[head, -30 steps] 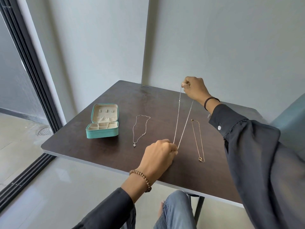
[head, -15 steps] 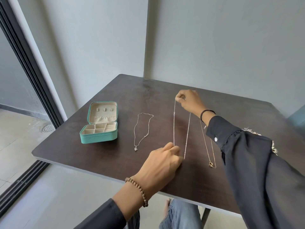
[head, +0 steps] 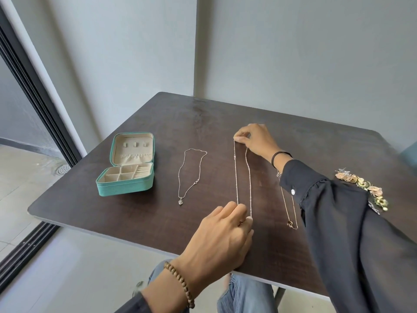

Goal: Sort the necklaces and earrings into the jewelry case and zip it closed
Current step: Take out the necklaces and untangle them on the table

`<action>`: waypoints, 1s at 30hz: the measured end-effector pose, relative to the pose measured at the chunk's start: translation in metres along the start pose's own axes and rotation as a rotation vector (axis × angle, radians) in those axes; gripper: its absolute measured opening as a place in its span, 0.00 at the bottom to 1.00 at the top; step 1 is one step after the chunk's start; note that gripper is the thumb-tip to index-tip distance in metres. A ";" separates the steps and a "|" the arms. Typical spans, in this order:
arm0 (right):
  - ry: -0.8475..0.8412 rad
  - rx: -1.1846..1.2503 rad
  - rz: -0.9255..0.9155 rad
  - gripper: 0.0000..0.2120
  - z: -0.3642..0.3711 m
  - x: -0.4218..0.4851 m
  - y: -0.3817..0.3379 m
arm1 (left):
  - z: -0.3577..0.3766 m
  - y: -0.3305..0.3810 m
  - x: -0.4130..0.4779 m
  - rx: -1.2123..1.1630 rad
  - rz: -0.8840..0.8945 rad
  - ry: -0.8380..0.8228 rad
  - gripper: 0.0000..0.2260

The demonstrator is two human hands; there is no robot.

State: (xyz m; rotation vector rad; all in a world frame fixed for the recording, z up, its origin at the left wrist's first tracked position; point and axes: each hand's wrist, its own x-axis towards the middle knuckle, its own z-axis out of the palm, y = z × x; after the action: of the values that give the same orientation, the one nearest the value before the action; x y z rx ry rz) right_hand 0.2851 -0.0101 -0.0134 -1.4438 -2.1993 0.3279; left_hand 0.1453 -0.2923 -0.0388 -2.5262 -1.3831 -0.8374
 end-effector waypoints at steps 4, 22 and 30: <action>0.025 0.046 0.002 0.04 0.000 0.001 0.005 | -0.001 0.000 -0.001 -0.007 0.001 0.001 0.10; -0.043 -0.036 -0.037 0.05 -0.010 0.004 0.008 | 0.003 -0.004 0.000 -0.077 -0.022 0.019 0.09; -0.031 -0.135 -0.095 0.08 -0.017 -0.001 -0.025 | -0.009 -0.012 -0.001 -0.032 -0.060 0.055 0.07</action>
State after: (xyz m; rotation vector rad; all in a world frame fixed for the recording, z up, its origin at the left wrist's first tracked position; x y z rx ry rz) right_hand 0.2745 -0.0225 0.0119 -1.4059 -2.3458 0.1728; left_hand 0.1316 -0.2900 -0.0332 -2.4762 -1.4462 -0.9404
